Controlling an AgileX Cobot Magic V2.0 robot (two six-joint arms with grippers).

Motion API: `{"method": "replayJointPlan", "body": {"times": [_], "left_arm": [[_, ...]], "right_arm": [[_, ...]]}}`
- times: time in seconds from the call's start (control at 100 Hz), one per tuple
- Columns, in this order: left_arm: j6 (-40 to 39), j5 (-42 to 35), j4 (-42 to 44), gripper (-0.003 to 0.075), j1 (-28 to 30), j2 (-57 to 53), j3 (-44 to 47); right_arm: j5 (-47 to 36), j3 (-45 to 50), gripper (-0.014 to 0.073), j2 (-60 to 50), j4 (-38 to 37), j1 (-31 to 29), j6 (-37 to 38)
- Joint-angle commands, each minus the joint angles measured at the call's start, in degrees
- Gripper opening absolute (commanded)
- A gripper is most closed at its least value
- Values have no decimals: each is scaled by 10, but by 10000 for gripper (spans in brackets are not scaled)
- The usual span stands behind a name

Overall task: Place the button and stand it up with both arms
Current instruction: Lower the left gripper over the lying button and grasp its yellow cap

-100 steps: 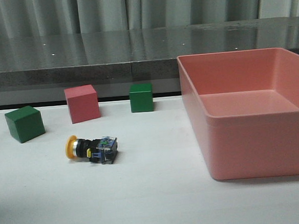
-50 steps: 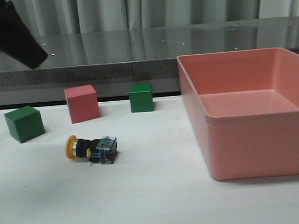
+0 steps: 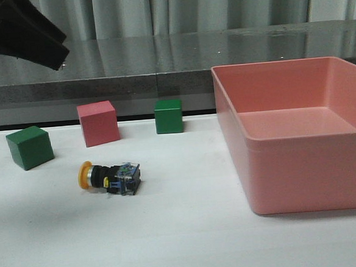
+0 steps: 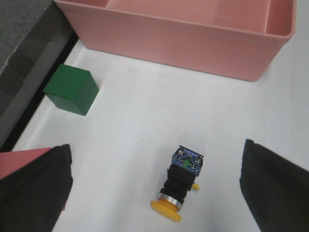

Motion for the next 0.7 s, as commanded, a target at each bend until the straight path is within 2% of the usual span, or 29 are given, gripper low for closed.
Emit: {"method": "replayJointPlan", "body": {"times": [0.0,0.29,0.69], "left_arm": [[1,18,-50,672,0,-19,-18],[102,15,-61,672,0,30,-18],[167,32,-107,672,0,161,-18]], "right_arm": [[-41,-15,-62,3,1,-4,-1],[-40,-15,-62,3,1,-4,-1],[-36,-15,-62,3,1,-4,-1]]}}
